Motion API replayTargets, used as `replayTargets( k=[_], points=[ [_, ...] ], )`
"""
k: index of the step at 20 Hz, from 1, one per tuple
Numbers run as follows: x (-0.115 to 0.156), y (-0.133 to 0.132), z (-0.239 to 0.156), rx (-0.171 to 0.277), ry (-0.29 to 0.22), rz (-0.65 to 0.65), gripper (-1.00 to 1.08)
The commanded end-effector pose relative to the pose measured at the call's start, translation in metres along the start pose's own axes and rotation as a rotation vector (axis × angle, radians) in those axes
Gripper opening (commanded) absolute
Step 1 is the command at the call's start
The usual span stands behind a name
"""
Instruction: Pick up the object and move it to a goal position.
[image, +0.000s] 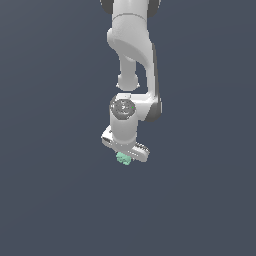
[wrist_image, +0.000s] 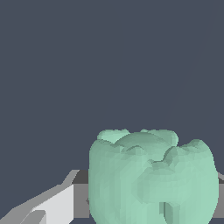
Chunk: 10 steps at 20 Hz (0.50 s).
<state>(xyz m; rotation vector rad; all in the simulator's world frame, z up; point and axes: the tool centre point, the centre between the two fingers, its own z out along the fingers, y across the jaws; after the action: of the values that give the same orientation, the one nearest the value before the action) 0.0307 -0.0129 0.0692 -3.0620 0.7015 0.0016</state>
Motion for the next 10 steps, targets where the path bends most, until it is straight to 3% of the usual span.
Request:
replayTargets(
  k=[1,10],
  points=[
    [-0.003,0.015,-0.013,0.000,0.001,0.001,-1.00],
    [-0.018,0.093,-0.077,0.002,0.000,0.001,-1.00]
  ],
)
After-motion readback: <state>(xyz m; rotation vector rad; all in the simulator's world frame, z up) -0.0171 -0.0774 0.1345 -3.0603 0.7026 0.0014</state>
